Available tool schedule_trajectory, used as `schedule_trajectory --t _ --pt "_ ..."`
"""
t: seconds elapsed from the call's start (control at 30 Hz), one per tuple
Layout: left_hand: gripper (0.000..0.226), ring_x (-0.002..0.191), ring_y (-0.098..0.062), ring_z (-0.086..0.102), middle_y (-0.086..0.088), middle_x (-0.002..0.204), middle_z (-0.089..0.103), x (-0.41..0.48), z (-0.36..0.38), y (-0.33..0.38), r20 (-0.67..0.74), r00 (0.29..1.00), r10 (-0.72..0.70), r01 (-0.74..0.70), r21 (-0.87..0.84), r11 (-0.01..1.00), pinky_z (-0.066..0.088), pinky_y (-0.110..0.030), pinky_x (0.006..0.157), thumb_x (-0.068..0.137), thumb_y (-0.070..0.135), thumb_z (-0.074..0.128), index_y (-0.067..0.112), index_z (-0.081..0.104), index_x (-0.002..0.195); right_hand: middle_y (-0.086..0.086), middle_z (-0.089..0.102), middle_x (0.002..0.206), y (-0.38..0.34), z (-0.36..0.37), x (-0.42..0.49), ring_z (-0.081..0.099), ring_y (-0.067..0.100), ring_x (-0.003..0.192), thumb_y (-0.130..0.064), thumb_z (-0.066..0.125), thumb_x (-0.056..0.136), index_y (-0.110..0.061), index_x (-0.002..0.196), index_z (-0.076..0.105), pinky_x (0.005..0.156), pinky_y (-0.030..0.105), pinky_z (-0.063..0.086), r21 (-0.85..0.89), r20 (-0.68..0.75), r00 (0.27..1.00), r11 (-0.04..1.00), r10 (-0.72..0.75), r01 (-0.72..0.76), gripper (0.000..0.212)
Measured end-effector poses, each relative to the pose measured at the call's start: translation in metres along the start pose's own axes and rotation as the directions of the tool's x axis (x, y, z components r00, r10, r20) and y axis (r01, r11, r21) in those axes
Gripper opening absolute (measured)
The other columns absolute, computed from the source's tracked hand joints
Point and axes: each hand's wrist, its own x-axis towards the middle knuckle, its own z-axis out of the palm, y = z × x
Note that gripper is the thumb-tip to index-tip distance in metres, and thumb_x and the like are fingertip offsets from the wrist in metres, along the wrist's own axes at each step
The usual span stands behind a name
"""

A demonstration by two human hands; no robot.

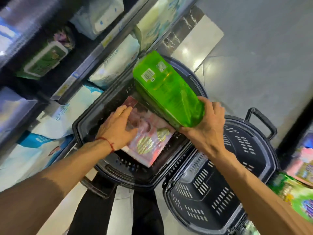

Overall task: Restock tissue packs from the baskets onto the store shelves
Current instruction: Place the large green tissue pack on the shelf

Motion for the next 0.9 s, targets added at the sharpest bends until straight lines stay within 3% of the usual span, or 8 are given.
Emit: schedule_trajectory --t 0.1,0.2,0.3,0.43,0.53,0.63,0.77,0.9 --pt "0.076 0.142 -0.025 0.035 -0.001 0.161 0.032 -0.028 -0.031 0.031 -0.11 0.971 0.21 -0.203 0.074 0.976 0.037 -0.039 0.116 0.088 0.034 0.074 0.02 0.039 0.155 -0.001 0.041 0.111 -0.009 -0.024 -0.006 0.037 0.018 0.105 -0.07 0.074 0.052 -0.02 0.144 0.052 0.086 0.049 0.047 0.018 -0.001 1.0 1.0 0.003 -0.003 0.107" --pt "0.069 0.14 -0.028 0.04 -0.007 0.156 0.041 -0.058 -0.061 0.063 -0.122 0.923 0.365 -0.348 0.143 0.927 0.043 -0.046 0.113 0.086 0.032 0.072 0.017 0.048 0.149 0.001 0.043 0.112 -0.034 -0.059 -0.016 0.037 0.019 0.106 -0.082 0.068 0.051 -0.017 0.145 0.054 0.09 0.046 0.045 0.056 0.031 1.0 0.998 0.001 -0.002 0.115" --pt "0.069 0.14 -0.03 0.04 -0.011 0.152 0.043 -0.087 -0.092 0.099 -0.106 0.919 0.38 -0.357 0.184 0.916 0.039 -0.043 0.115 0.085 0.033 0.072 0.013 0.05 0.147 0.001 0.044 0.114 -0.056 -0.098 -0.027 0.041 0.023 0.109 -0.083 0.065 0.045 -0.018 0.147 0.054 0.093 0.045 0.043 0.08 0.077 0.997 0.997 0.01 -0.016 0.121" --pt "0.072 0.138 -0.029 0.041 -0.01 0.15 0.045 -0.132 -0.13 0.138 -0.143 0.903 0.406 -0.366 0.239 0.899 0.034 -0.037 0.115 0.08 0.041 0.066 0.015 0.052 0.145 -0.003 0.042 0.114 -0.075 -0.15 -0.037 0.042 0.024 0.115 -0.054 0.08 0.04 -0.02 0.145 0.054 0.102 0.044 0.043 0.123 0.119 0.99 0.988 0.082 -0.097 0.114" --pt "0.072 0.134 -0.031 0.045 -0.011 0.147 0.048 -0.163 -0.15 0.16 -0.158 0.863 0.481 -0.418 0.314 0.853 0.043 -0.044 0.109 0.079 0.037 0.074 0.013 0.053 0.144 0.0 0.045 0.117 -0.087 -0.186 -0.05 0.044 0.027 0.119 -0.041 0.094 0.042 -0.019 0.145 0.054 0.096 0.031 0.039 0.173 0.161 0.982 0.976 0.102 -0.13 0.113" --pt "0.079 0.134 -0.032 0.045 -0.012 0.147 0.049 -0.19 -0.162 0.182 -0.163 0.829 0.536 -0.443 0.394 0.805 0.05 -0.049 0.104 0.075 0.035 0.083 0.011 0.053 0.144 0.004 0.047 0.121 -0.092 -0.216 -0.069 0.042 0.025 0.122 -0.033 0.1 0.045 -0.021 0.147 0.053 0.092 0.028 0.034 0.217 0.221 0.972 0.968 0.078 -0.127 0.113" --pt "0.106 0.146 -0.033 0.032 -0.013 0.158 0.038 -0.216 -0.167 0.207 -0.082 0.795 0.602 -0.487 0.506 0.712 0.03 -0.049 0.122 0.069 0.05 0.086 0.011 0.038 0.155 0.001 0.044 0.117 -0.1 -0.245 -0.099 0.039 0.022 0.119 -0.03 0.101 0.047 -0.022 0.147 0.052 0.093 0.031 0.036 0.163 0.259 0.965 0.986 -0.028 -0.015 0.111" --pt "0.126 0.155 -0.025 0.017 -0.004 0.167 0.025 -0.234 -0.168 0.226 0.064 0.841 0.538 -0.486 0.528 0.696 0.004 -0.043 0.128 0.068 0.07 0.079 0.016 0.017 0.163 -0.002 0.042 0.117 -0.102 -0.265 -0.118 0.039 0.024 0.121 -0.044 0.087 0.039 -0.025 0.148 0.049 0.099 0.041 0.041 0.127 0.38 0.917 0.989 -0.119 0.076 0.117"
